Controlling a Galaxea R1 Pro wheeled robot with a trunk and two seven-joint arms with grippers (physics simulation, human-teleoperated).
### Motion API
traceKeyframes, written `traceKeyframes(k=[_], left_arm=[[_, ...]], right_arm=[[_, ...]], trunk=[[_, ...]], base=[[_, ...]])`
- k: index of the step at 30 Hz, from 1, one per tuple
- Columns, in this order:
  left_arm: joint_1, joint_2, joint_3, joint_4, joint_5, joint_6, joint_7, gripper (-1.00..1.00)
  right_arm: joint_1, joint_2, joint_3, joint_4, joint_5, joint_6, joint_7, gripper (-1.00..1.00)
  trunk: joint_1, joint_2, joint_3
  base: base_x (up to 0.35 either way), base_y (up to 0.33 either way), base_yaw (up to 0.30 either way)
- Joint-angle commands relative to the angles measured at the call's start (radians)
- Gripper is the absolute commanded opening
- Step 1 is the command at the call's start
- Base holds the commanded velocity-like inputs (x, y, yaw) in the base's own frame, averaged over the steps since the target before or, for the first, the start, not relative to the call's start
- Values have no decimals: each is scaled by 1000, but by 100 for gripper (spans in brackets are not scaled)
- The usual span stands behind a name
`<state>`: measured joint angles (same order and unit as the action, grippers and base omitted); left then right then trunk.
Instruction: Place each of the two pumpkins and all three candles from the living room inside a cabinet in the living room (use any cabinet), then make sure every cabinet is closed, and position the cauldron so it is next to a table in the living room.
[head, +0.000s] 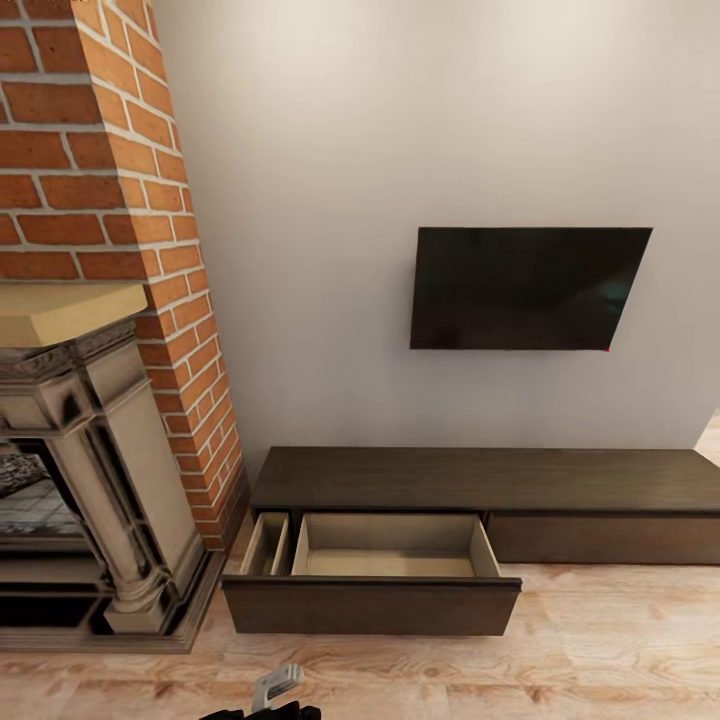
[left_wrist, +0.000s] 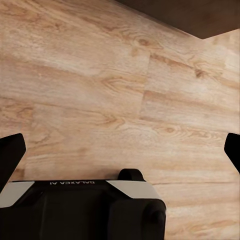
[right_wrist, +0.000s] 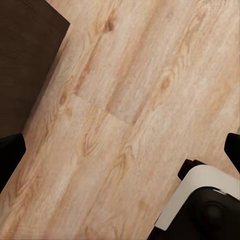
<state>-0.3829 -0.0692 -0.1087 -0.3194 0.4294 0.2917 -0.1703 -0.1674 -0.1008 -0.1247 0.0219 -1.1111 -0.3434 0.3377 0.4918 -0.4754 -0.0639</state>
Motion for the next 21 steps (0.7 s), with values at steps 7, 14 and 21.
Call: traceKeyframes(k=[7,14,21], left_arm=[[-1,0,-4,-1,5,4,0,100],[-1,0,-5,-1,6,4,-1,100],[-1,0,-5,-1,6,4,0,100]], right_arm=[[-1,3,-4,0,10,-5,28,100],[-1,1,-3,5,126,-2,28,100],[-1,2,-5,4,322,-8,21,100]], trunk=[[-26,47,20],[-42,75,26],[-42,75,20]], base=[[0,0,5],[0,0,146],[0,0,246]])
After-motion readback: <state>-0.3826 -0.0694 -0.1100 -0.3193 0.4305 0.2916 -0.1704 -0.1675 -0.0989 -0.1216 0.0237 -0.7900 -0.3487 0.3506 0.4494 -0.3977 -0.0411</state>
